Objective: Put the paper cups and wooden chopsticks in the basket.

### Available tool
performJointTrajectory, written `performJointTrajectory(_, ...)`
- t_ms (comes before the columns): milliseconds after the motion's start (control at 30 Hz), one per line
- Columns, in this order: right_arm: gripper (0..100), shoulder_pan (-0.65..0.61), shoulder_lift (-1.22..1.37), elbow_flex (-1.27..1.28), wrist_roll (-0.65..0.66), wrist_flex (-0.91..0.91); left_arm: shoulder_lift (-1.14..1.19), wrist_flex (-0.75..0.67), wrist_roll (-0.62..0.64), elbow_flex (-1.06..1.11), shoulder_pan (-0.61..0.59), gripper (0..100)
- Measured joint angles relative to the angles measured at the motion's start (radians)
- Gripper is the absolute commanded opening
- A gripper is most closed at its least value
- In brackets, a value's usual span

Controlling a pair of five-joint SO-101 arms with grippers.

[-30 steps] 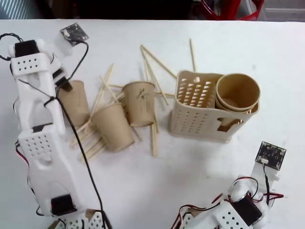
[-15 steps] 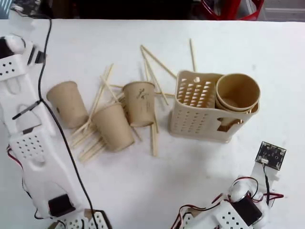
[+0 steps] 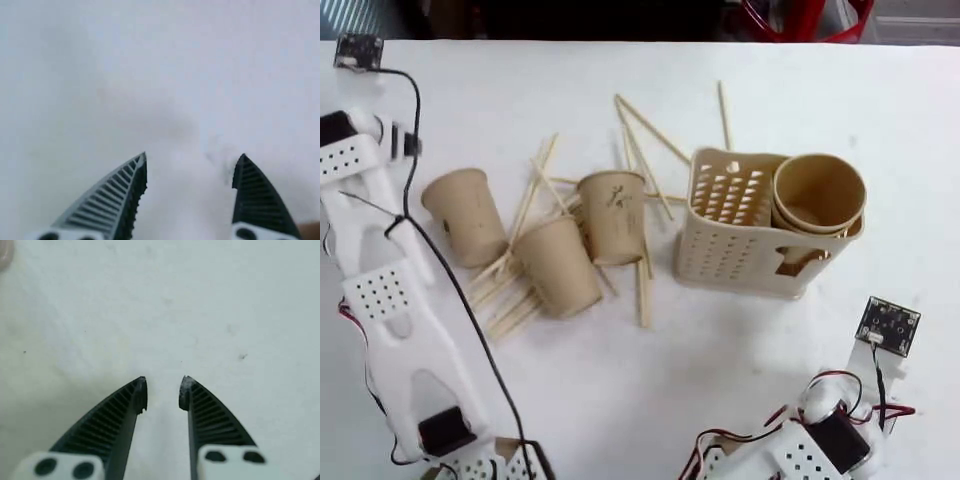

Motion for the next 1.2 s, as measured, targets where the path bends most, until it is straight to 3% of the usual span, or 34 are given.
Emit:
performJointTrajectory(133,11.9,0.0,0.0,0.0,0.0,0.0,0.026,0.121,0.063,0.0,-0.003,28)
performJointTrajectory(333,11.9,0.0,0.0,0.0,0.0,0.0,0.015,0.387,0.051,0.018,0.025,28)
performJointTrajectory(700,11.9,0.0,0.0,0.0,0.0,0.0,-0.054,0.413,0.178,0.288,0.037,27)
performJointTrajectory(900,11.9,0.0,0.0,0.0,0.0,0.0,-0.063,0.417,0.382,0.315,0.038,3)
performJointTrajectory(1000,11.9,0.0,0.0,0.0,0.0,0.0,-0.063,0.414,0.486,0.316,0.04,3)
performJointTrajectory(1200,11.9,0.0,0.0,0.0,0.0,0.0,-0.063,0.413,0.571,0.368,0.064,2)
